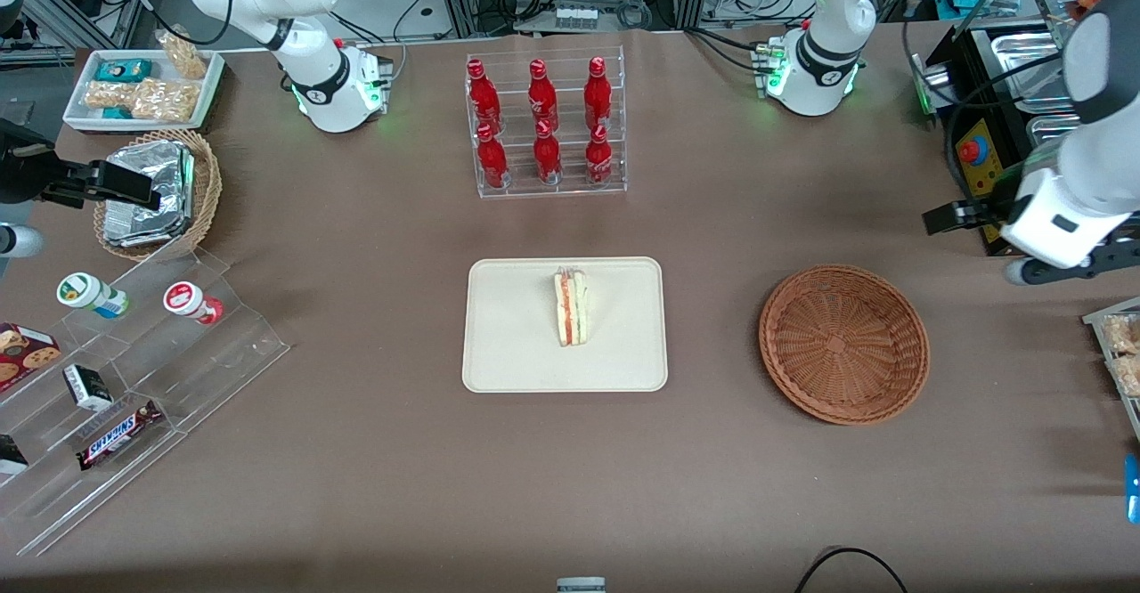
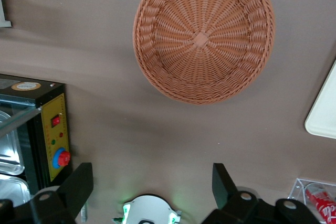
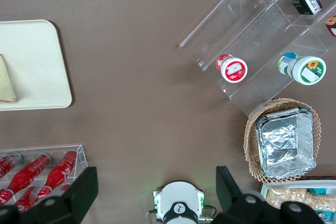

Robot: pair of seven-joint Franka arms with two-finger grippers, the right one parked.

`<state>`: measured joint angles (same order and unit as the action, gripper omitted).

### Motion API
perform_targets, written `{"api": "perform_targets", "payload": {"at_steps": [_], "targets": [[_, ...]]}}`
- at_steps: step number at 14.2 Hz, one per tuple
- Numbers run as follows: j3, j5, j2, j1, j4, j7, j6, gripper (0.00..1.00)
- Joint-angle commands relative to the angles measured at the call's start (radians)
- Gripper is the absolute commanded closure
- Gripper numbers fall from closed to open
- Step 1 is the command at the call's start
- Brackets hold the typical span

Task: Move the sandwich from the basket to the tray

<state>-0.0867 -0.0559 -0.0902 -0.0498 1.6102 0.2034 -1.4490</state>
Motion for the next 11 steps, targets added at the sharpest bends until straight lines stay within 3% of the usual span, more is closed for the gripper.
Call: {"api": "perform_targets", "payload": {"at_steps": [1,7,11], "targets": [[-0.013,-0.005,0.03,-0.031,0.002,-0.05,0.05,0.0],[-0.015,0.004,0.0,-0.067,-0.15,-0.056,0.196,0.0],[-0.016,0.011,0.012,-0.067,-0.154,-0.059,0.187,0.0]]}}
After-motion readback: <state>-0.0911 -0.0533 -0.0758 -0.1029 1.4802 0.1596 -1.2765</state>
